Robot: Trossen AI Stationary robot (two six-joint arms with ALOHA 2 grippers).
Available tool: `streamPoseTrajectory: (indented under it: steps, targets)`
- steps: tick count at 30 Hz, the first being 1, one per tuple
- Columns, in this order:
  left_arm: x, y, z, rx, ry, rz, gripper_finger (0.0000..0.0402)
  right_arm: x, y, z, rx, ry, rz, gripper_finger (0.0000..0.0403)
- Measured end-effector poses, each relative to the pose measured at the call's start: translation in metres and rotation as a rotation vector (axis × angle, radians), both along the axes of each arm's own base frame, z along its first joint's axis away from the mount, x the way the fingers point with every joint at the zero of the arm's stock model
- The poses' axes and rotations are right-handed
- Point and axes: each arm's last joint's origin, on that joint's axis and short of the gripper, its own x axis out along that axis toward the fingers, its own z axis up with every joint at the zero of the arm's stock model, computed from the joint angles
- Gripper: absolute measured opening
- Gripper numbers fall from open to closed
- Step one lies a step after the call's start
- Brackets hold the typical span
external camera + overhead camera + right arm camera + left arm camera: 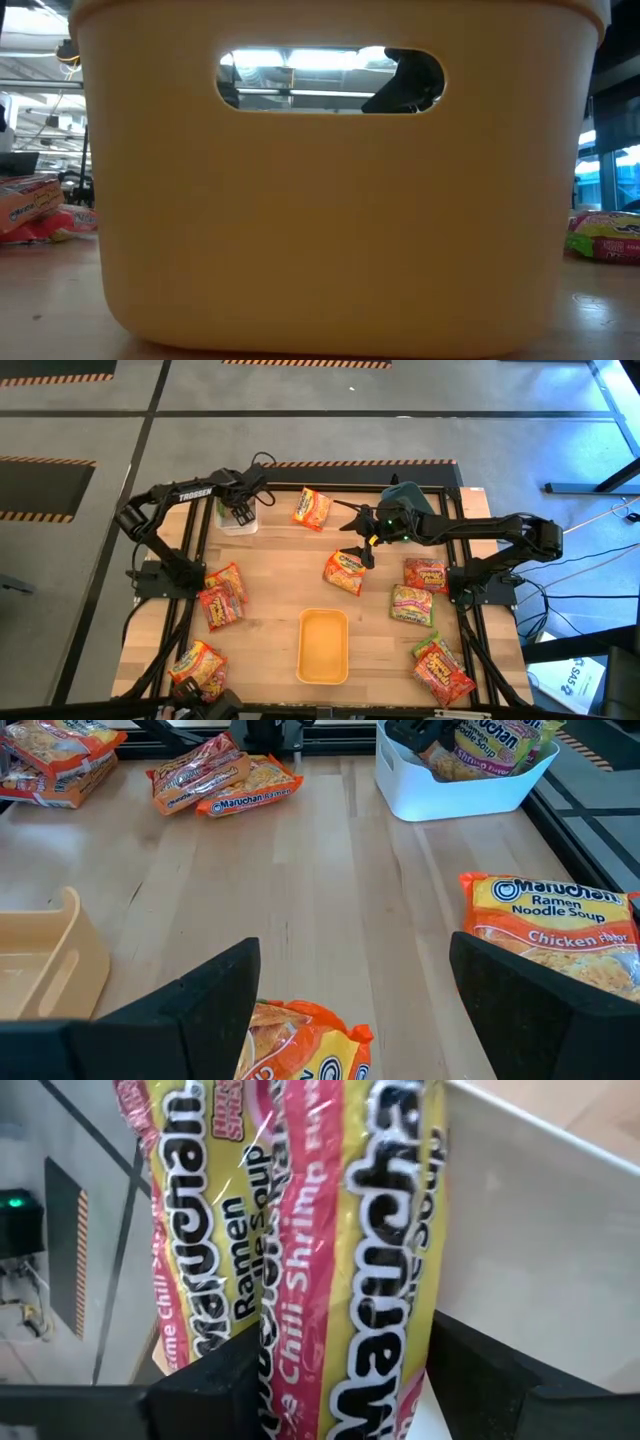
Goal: Sort Maruchan noodles
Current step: Put the top left green noodle pack into the white bin, then put the top green noodle pack into the white bin
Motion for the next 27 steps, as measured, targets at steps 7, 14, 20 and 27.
streamPoseTrajectory:
  steps: [7,14,20,27]
  targets:
    - [-0.004,0.002,0.0,0.011,0.0,0.037,0.0221,0.0,0.0,0.0,0.002,0.003,0.001,0.031]
    - [-0.003,-0.003,0.009,0.013,-0.042,0.017,0.0221,0.0,0.0,0.0,0.002,0.003,0.001,0.031]
    - [-0.008,-0.009,0.029,0.066,-0.108,0.009,0.0221,0.0,0.0,0.0,0.002,0.003,0.002,0.031]
    - [-0.003,-0.027,0.059,0.082,-0.406,-0.039,0.0221,0.0,0.0,0.0,0.01,0.003,-0.002,0.031]
